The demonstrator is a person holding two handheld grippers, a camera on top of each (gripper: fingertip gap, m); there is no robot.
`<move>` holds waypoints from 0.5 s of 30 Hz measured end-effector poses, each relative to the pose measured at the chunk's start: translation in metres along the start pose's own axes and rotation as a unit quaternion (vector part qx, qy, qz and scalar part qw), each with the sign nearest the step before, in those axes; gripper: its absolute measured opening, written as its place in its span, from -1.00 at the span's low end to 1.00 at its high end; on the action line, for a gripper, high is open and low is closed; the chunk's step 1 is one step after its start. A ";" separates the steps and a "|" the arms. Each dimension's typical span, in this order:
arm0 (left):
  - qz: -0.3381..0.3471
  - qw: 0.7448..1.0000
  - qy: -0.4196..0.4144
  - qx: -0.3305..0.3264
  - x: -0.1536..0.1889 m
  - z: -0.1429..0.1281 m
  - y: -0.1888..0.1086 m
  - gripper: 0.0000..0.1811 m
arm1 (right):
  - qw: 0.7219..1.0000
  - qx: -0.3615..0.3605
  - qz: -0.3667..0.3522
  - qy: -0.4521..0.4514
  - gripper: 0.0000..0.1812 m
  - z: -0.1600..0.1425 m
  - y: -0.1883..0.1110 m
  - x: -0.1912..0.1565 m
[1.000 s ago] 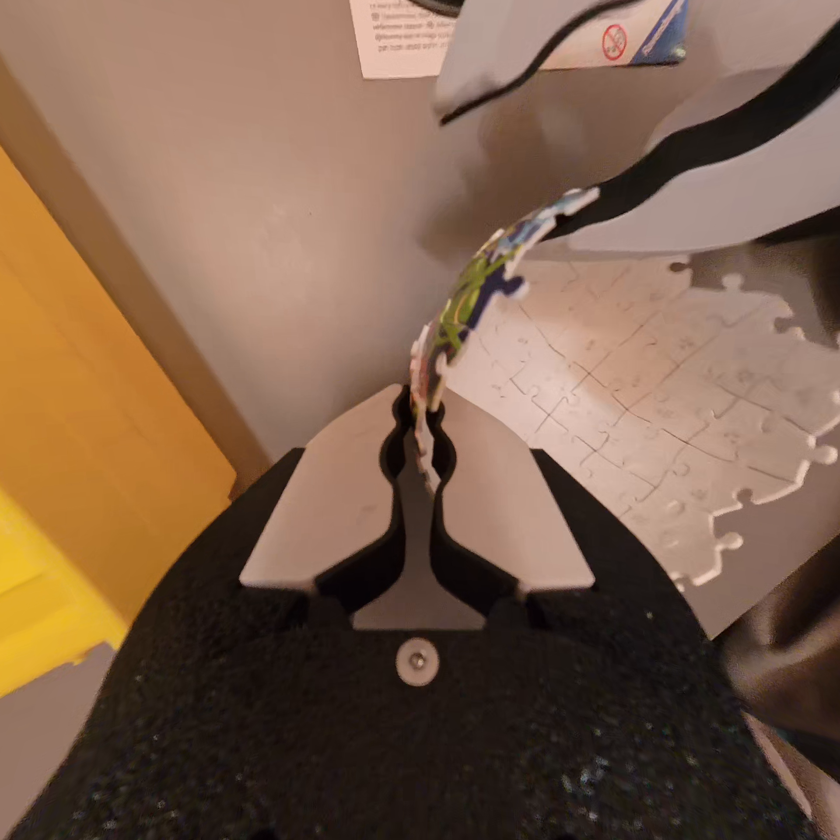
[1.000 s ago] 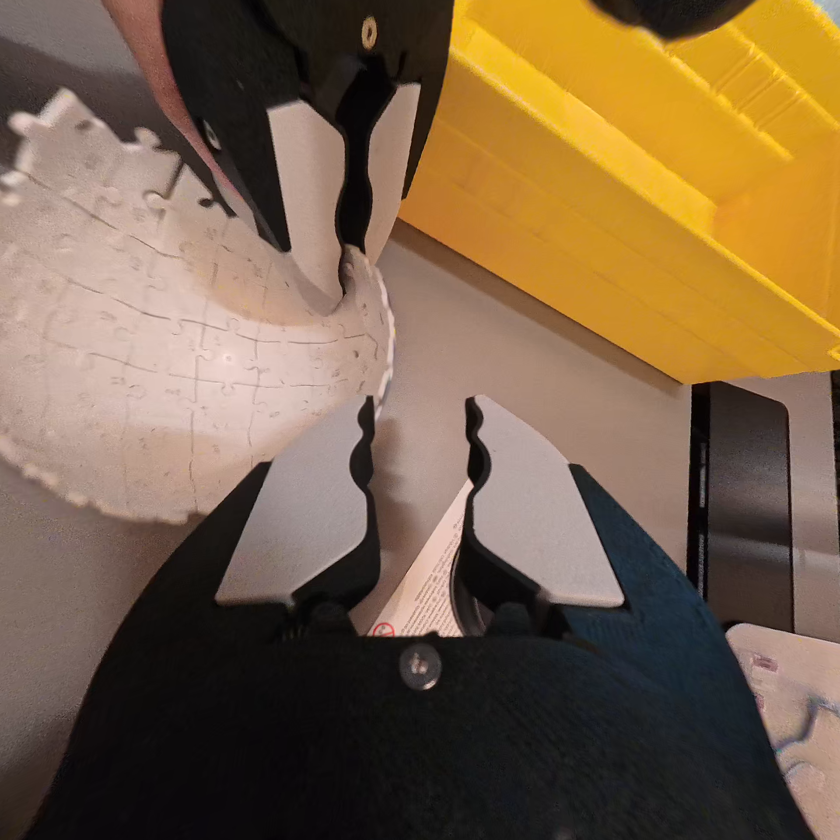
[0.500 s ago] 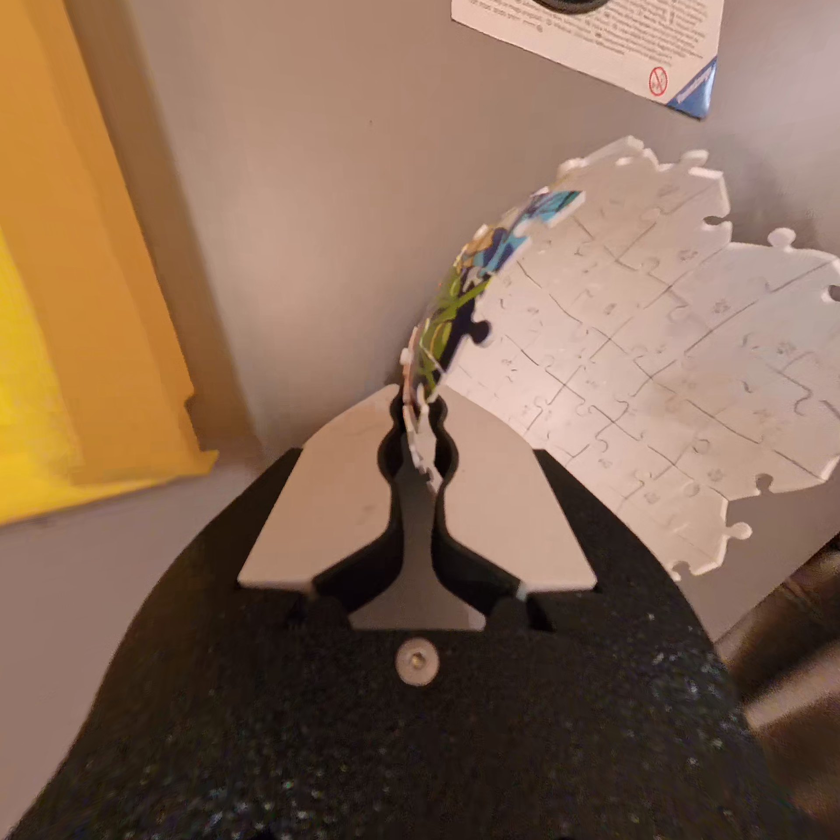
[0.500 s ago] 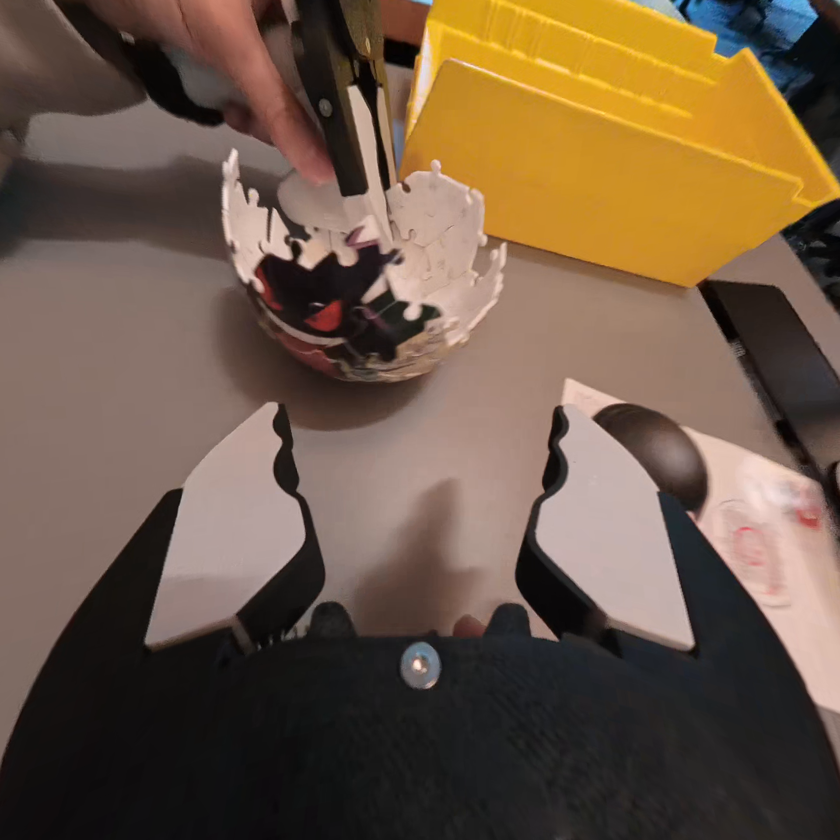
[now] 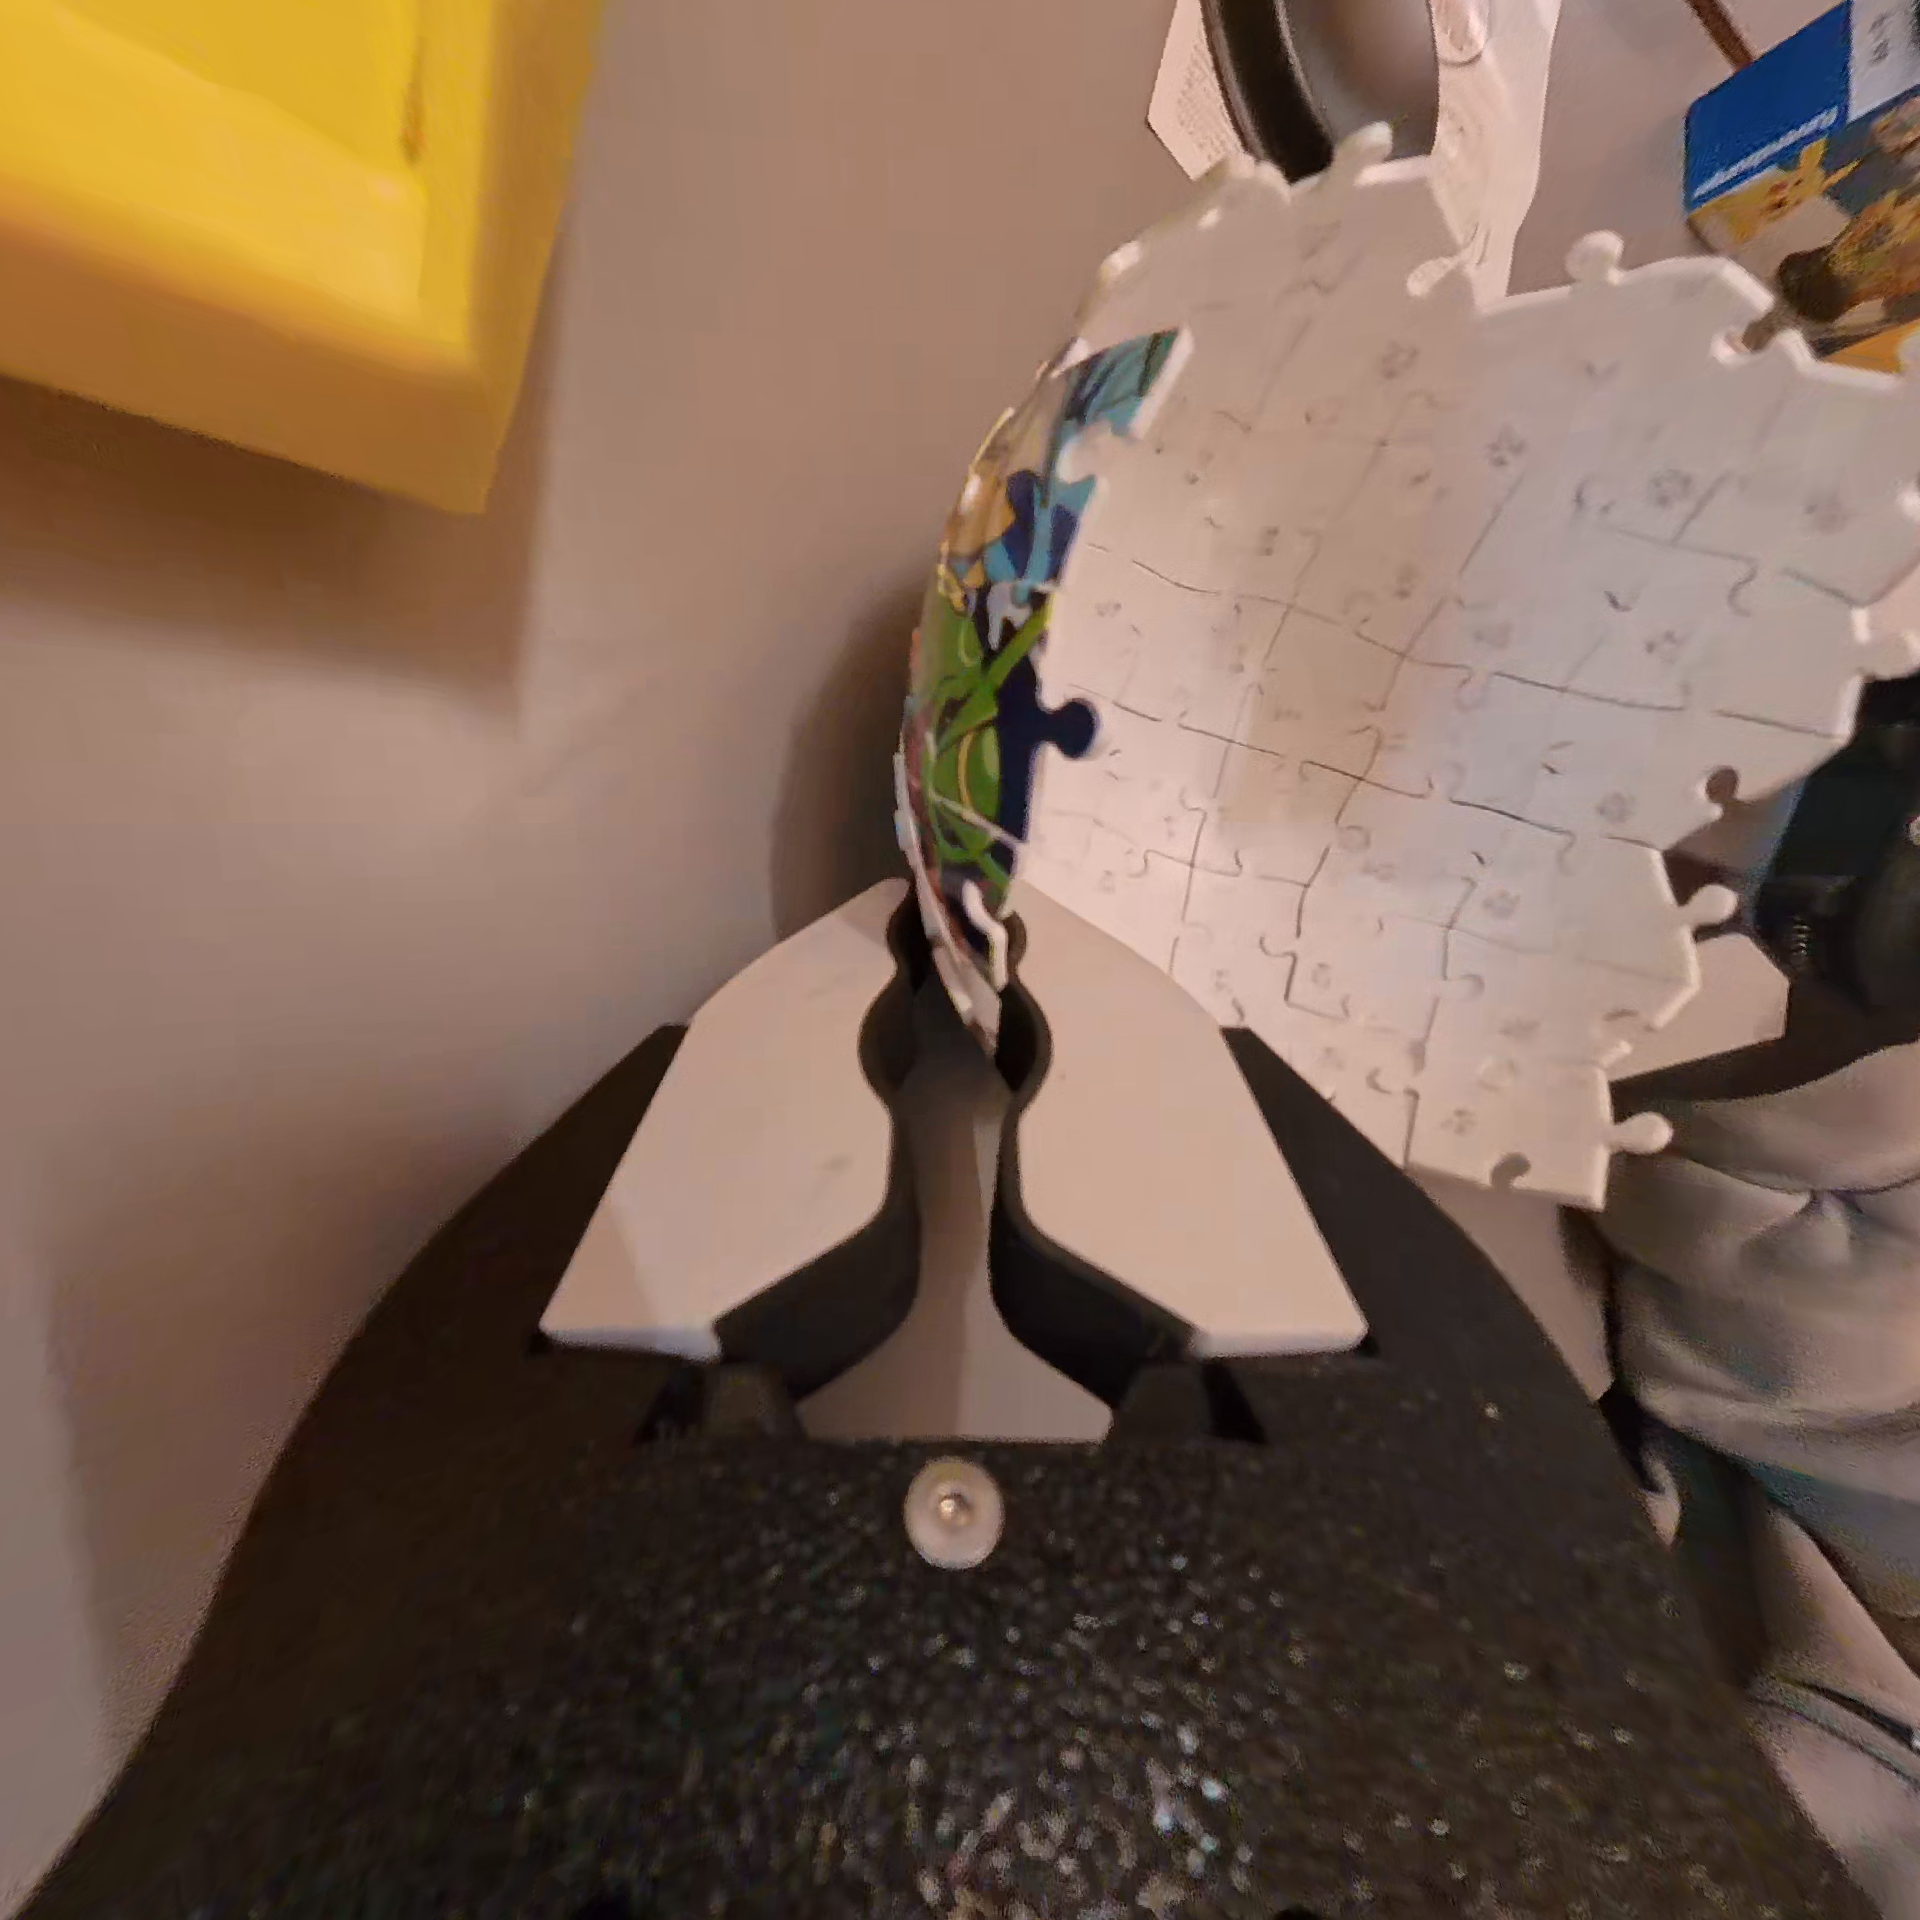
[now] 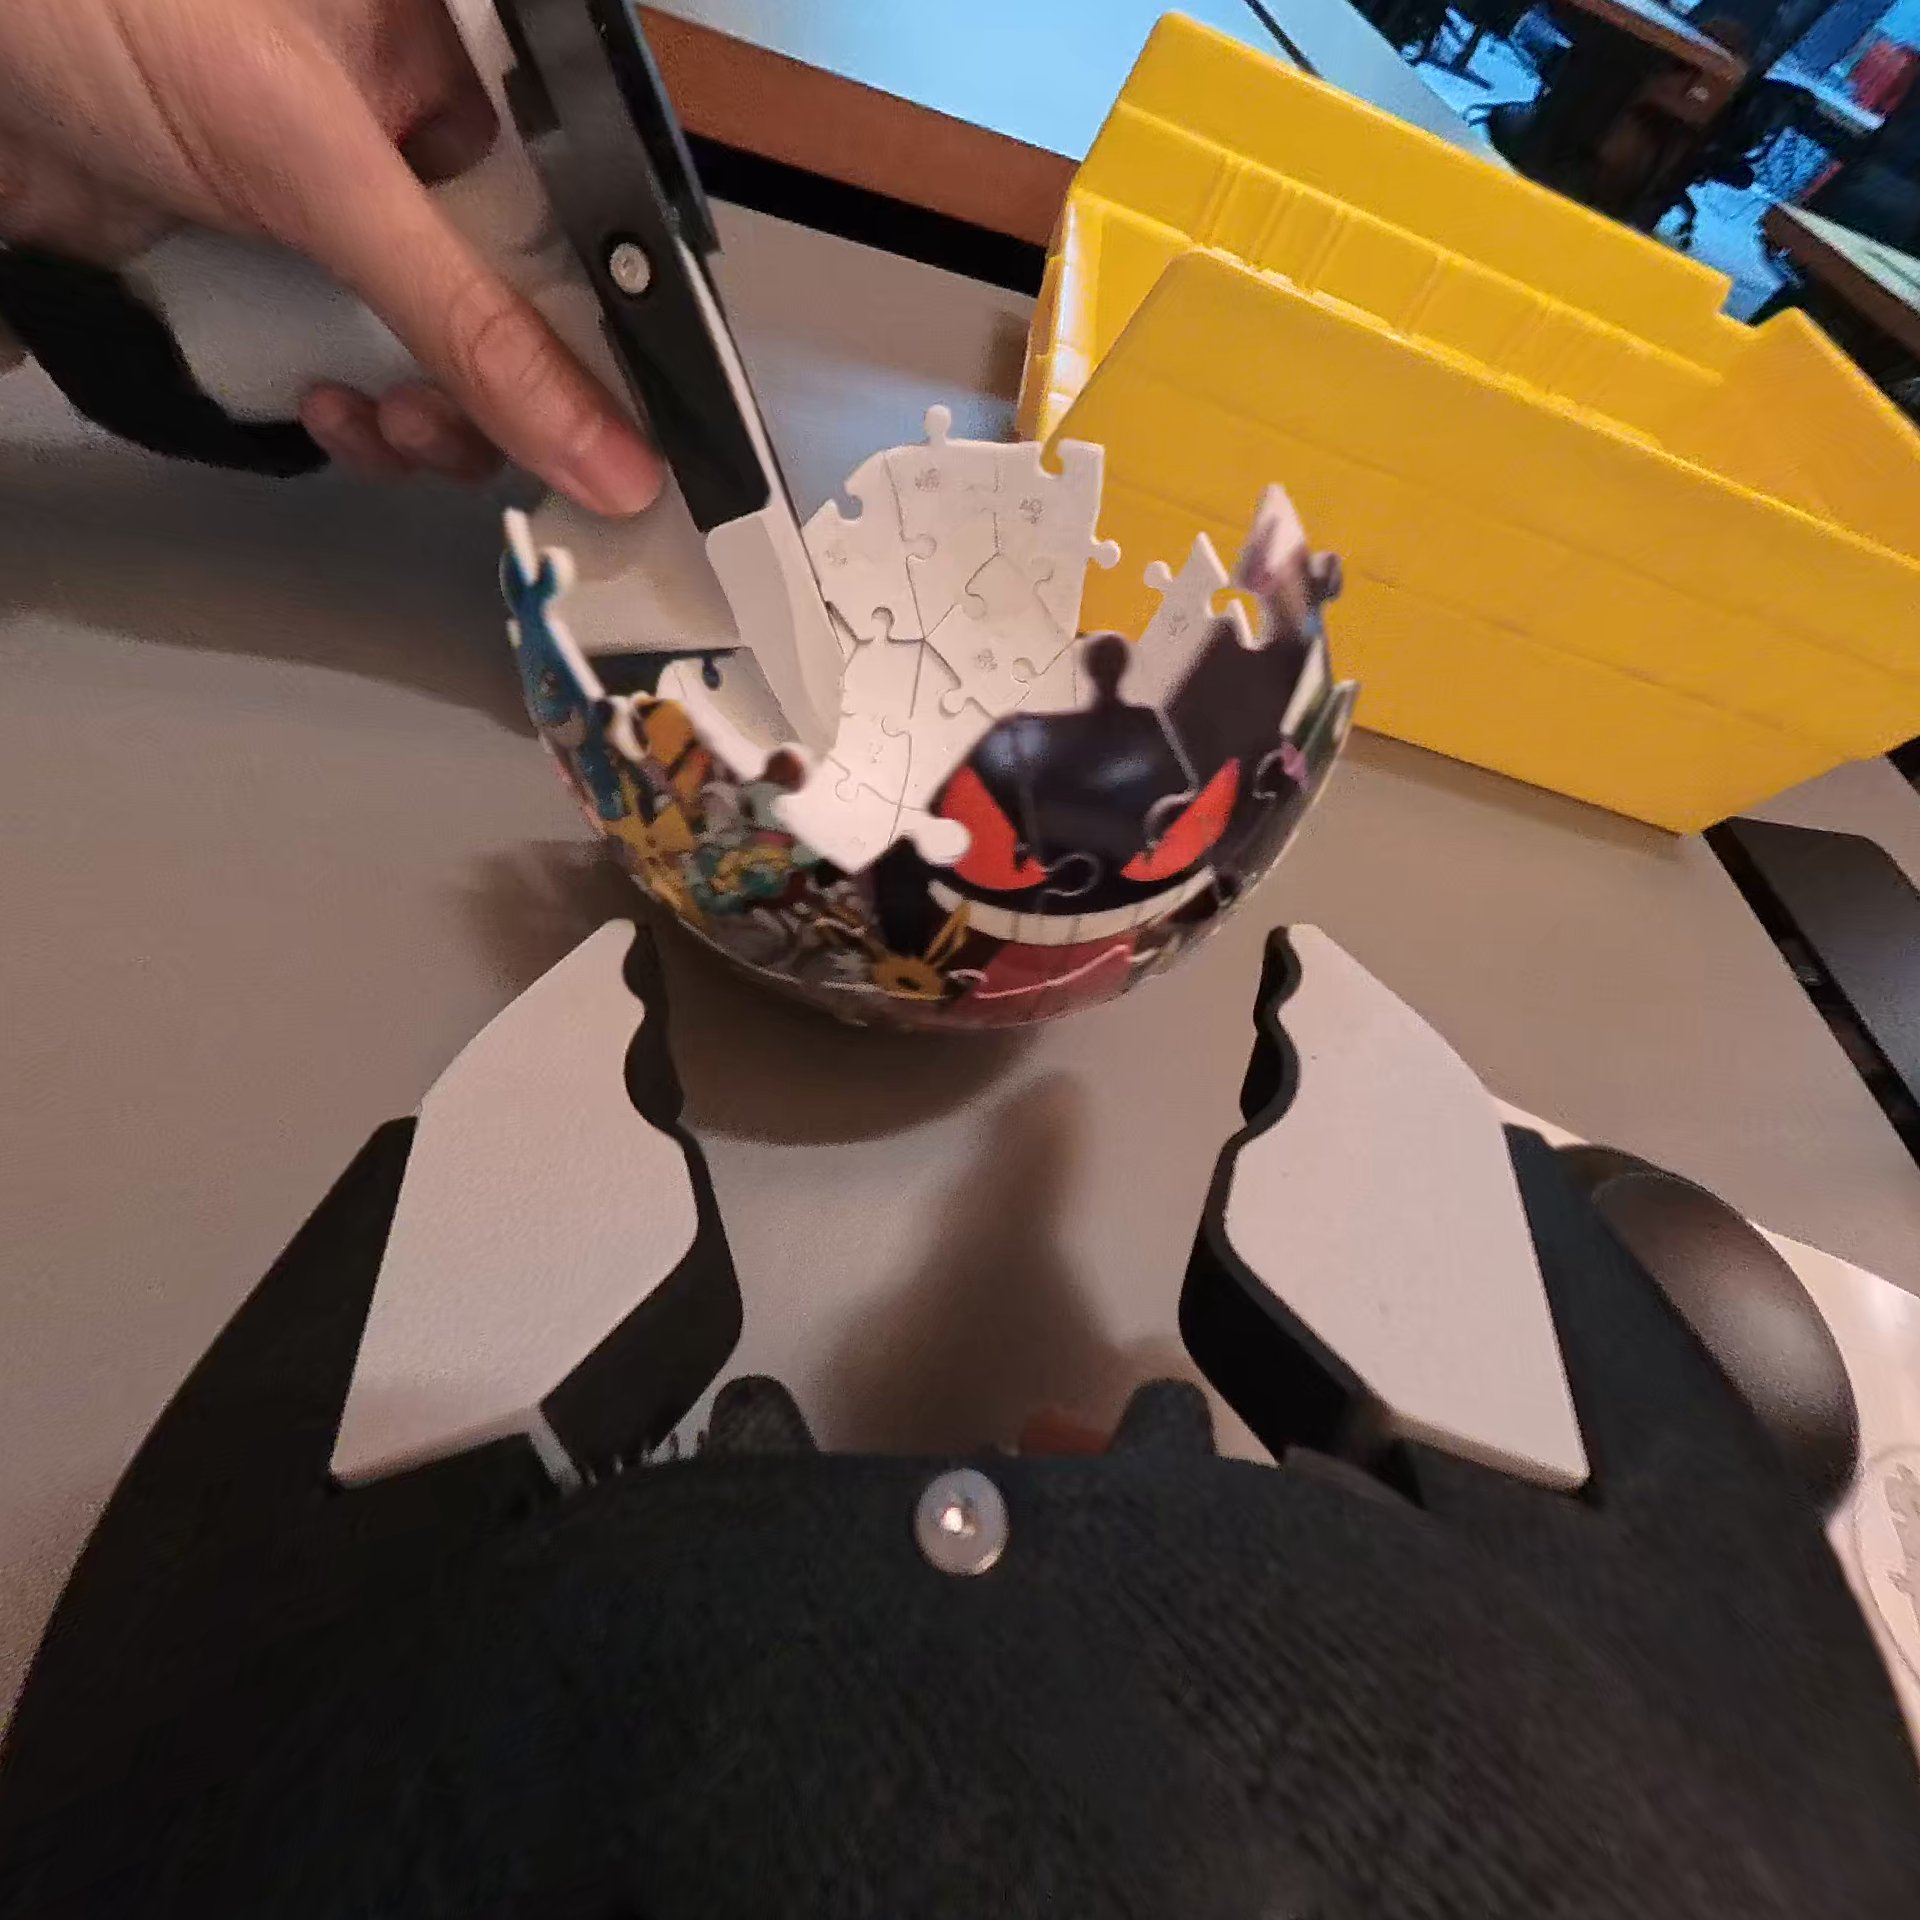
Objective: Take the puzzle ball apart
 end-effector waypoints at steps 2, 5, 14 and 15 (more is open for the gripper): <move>-0.008 1.000 -0.006 0.006 -0.001 -0.002 0.000 -0.91 | 0.999 0.019 0.026 0.012 0.20 0.006 0.001 -0.001; -0.021 0.999 -0.022 0.015 -0.001 -0.003 0.000 -0.92 | 0.998 0.042 0.044 0.001 0.21 0.014 0.004 -0.003; -0.064 0.996 -0.049 0.028 -0.003 -0.002 -0.001 -0.92 | 0.994 0.016 0.036 -0.103 0.50 0.007 0.024 -0.003; -0.067 0.996 -0.053 0.028 -0.003 -0.002 -0.001 -0.92 | 0.993 0.013 0.033 -0.113 0.52 0.006 0.025 -0.003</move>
Point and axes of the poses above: each gripper's, where its closed fingertips meet, y out along the fingers, z out of its top, x = y × z across the jaws, the point moved 1 cm from there along -y, back along the fingers, and after that the axes turned 1 degree about y, right-handed, at the moved point
